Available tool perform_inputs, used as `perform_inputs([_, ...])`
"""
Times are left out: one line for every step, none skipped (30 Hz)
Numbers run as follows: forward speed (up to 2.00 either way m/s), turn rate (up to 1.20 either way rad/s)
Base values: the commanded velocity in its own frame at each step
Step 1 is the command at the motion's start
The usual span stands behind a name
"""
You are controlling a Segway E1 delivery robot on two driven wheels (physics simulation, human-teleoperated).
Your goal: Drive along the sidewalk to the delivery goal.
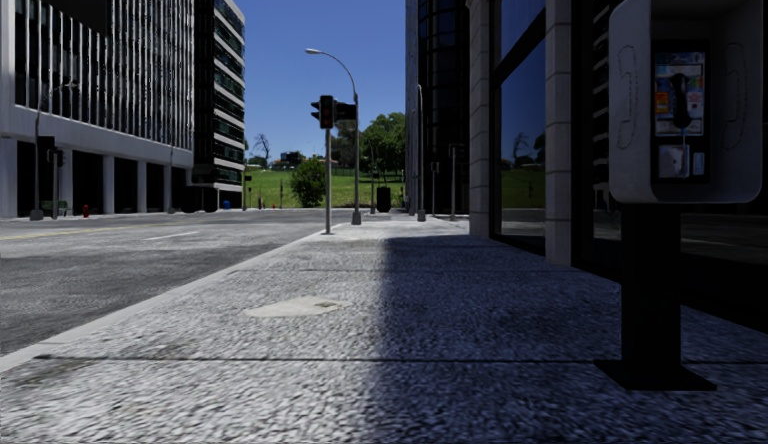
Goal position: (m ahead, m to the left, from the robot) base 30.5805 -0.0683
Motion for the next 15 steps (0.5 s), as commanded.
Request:
perform_inputs([2.0,0.0])
perform_inputs([2.0,0.0])
perform_inputs([2.0,0.0])
perform_inputs([2.0,0.0])
perform_inputs([2.0,0.0])
perform_inputs([2.0,-0.08])
perform_inputs([2.0,-0.1])
perform_inputs([2.0,-0.11])
perform_inputs([2.0,-0.11])
perform_inputs([2.0,-0.11])
perform_inputs([2.0,-0.11])
perform_inputs([2.0,-0.11])
perform_inputs([2.0,-0.12])
perform_inputs([2.0,-0.13])
perform_inputs([2.0,-0.13])
